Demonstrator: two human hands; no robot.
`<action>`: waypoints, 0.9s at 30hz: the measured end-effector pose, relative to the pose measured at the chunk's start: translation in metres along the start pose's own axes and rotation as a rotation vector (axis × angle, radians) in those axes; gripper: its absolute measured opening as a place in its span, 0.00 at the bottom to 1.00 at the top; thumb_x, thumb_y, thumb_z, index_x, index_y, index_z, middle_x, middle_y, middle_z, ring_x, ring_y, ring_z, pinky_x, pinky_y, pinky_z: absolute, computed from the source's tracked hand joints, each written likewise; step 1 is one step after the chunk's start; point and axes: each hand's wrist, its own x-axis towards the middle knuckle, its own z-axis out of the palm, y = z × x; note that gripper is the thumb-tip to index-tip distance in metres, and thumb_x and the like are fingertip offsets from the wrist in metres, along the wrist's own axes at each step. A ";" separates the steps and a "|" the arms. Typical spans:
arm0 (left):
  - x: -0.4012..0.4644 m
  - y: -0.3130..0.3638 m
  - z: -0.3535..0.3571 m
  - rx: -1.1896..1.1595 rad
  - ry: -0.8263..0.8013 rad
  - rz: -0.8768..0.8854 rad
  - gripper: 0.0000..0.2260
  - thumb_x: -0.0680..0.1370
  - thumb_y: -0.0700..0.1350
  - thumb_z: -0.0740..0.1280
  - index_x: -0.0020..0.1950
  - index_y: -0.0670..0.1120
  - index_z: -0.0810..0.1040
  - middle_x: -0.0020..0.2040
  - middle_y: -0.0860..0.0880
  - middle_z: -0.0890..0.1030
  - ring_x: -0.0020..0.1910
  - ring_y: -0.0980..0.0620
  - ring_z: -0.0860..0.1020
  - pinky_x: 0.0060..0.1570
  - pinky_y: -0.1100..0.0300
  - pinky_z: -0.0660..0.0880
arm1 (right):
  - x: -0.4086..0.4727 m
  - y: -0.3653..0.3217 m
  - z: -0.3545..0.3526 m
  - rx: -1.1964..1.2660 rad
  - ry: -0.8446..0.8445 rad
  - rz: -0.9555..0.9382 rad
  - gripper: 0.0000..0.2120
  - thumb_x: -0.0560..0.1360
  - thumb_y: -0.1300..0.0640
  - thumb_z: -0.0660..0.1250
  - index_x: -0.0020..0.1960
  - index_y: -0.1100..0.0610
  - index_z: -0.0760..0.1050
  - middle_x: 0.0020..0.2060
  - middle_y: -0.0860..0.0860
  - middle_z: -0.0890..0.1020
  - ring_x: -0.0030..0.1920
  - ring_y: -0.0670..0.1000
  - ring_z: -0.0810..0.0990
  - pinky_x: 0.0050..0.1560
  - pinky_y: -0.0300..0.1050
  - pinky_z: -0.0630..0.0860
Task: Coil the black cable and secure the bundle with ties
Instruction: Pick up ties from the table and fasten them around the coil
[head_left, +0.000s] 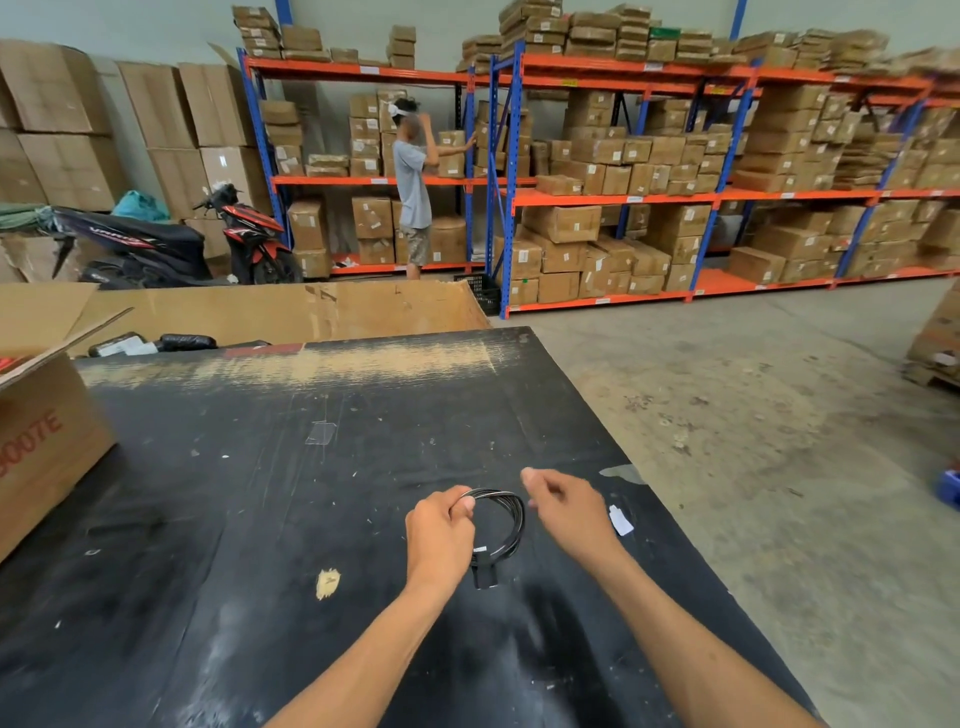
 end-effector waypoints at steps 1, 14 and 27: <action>0.002 -0.001 0.000 -0.003 0.001 -0.006 0.10 0.79 0.40 0.64 0.56 0.44 0.83 0.48 0.46 0.84 0.48 0.48 0.79 0.48 0.63 0.69 | 0.008 0.011 -0.008 -0.088 0.043 0.027 0.10 0.79 0.46 0.65 0.46 0.46 0.83 0.42 0.49 0.86 0.43 0.48 0.81 0.49 0.44 0.75; 0.017 -0.017 0.008 0.046 -0.003 0.050 0.10 0.79 0.38 0.63 0.48 0.45 0.84 0.41 0.44 0.81 0.41 0.47 0.77 0.36 0.76 0.66 | 0.051 0.077 -0.036 -0.909 -0.159 0.220 0.14 0.81 0.59 0.60 0.64 0.61 0.74 0.62 0.61 0.80 0.62 0.63 0.80 0.57 0.52 0.78; 0.018 -0.020 -0.003 0.001 0.026 -0.007 0.09 0.79 0.37 0.64 0.47 0.44 0.84 0.44 0.41 0.82 0.45 0.43 0.79 0.38 0.72 0.68 | 0.039 0.063 -0.022 -0.759 -0.164 0.223 0.12 0.77 0.60 0.63 0.57 0.64 0.79 0.56 0.61 0.84 0.56 0.62 0.83 0.50 0.48 0.78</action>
